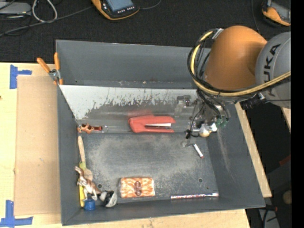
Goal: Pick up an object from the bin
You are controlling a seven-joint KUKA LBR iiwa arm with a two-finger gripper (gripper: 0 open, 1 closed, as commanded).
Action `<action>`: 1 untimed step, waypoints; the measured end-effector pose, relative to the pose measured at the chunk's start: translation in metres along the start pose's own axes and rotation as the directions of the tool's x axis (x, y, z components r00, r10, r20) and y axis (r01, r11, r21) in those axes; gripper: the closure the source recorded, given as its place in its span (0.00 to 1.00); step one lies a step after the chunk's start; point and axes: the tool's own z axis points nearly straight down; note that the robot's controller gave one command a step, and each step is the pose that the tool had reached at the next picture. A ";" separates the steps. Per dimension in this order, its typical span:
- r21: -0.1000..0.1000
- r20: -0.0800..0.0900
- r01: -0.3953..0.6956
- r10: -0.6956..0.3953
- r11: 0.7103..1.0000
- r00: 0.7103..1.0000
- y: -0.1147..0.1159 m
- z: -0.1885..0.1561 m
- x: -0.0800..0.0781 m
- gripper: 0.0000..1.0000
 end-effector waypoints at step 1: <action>0.000 0.008 0.000 0.000 1.000 1.000 0.000 -0.004 -0.001 0.00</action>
Offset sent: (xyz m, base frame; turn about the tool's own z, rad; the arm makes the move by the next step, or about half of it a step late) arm 0.0101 0.1051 -0.0888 -0.0922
